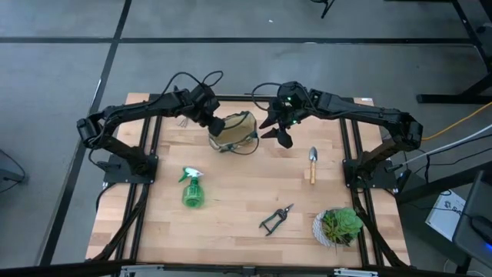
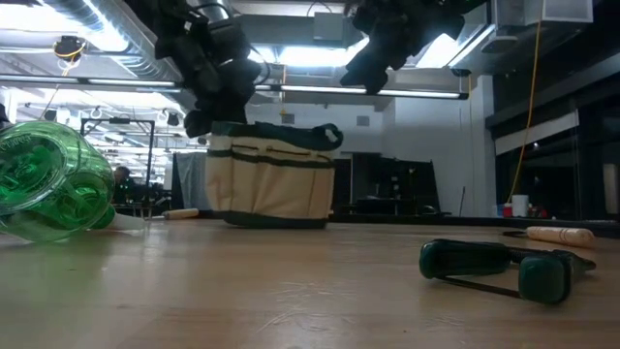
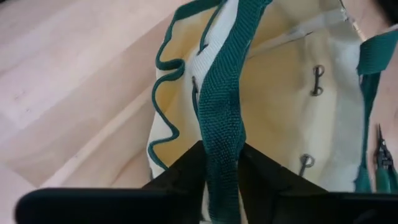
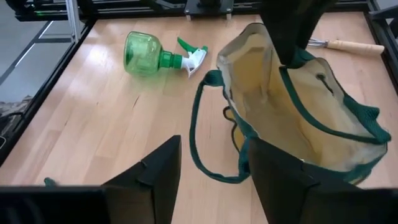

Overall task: Pick & Place Garden tools in Gardening bag
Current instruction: Adjust the green gardening bag

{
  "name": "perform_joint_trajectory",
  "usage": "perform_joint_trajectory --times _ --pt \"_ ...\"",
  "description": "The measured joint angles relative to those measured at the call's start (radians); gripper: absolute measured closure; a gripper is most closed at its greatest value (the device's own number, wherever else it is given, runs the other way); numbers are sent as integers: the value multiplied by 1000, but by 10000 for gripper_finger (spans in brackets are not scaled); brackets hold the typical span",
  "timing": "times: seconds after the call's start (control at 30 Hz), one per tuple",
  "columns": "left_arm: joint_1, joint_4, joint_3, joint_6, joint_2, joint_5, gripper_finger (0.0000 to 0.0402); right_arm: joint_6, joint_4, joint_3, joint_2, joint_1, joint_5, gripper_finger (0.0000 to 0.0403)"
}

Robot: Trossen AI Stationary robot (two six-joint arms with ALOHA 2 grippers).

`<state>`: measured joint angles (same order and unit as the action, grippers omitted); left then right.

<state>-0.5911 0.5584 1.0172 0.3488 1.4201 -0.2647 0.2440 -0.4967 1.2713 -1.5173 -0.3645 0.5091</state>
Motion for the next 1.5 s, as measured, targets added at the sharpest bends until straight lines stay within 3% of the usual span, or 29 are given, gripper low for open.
perform_joint_trajectory --times 0.4,0.97,1.33,1.5 --pt "0 -45 0 -45 -25 -2 231 0 -28 0 0 0 0 217" --pt "40 -83 0 -188 -280 12 233 0 -35 0 -1 0 -4 217" --pt "217 -83 -89 -251 -320 176 233 -99 -58 0 -1 0 -3 217" --pt "317 -75 -130 -232 -320 180 233 84 -245 0 -1 -2 -3 217"
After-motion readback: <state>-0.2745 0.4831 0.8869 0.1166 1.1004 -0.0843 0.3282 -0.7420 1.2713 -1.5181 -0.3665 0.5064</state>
